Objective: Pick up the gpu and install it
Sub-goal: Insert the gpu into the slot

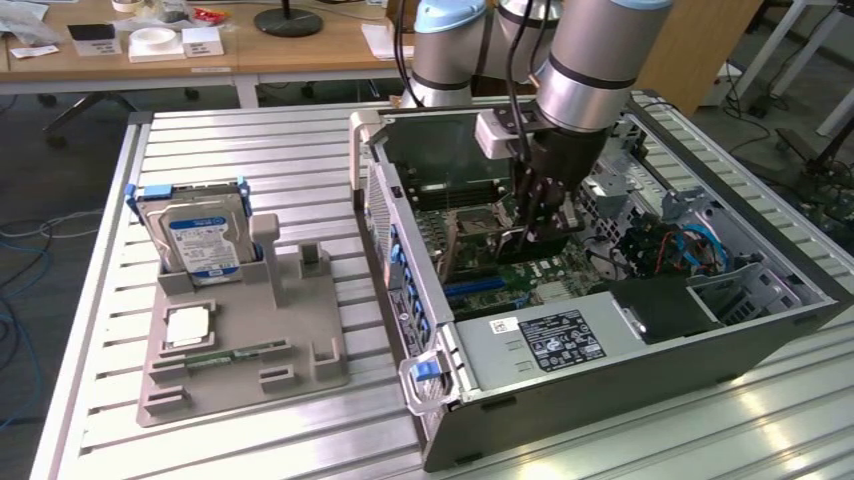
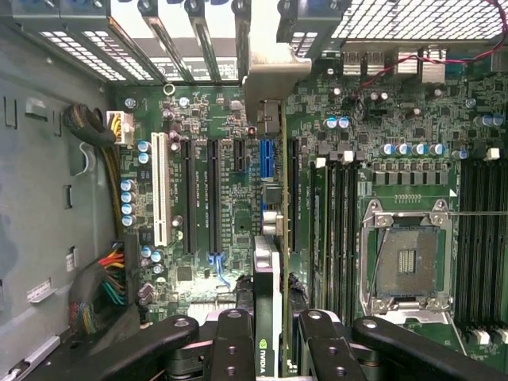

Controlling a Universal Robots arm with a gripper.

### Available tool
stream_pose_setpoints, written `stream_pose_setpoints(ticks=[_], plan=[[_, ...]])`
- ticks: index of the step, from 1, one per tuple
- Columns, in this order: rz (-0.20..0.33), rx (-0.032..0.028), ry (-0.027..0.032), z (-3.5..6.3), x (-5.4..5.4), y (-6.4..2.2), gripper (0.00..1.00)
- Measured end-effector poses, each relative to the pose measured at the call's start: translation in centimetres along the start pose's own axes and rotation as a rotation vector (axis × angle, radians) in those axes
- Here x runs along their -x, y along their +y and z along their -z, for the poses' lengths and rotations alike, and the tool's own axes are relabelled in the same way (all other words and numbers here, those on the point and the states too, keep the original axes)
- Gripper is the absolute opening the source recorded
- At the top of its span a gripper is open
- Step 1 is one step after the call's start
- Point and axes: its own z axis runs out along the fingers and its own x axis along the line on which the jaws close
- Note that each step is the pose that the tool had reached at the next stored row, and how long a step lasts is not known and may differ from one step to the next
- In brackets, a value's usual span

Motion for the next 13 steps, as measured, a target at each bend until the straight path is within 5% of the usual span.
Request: stream_pose_setpoints(ticks=[13], plan=[[0.000,-0.0003,-0.0014,0.00,-0.15,0.26,0.27]])
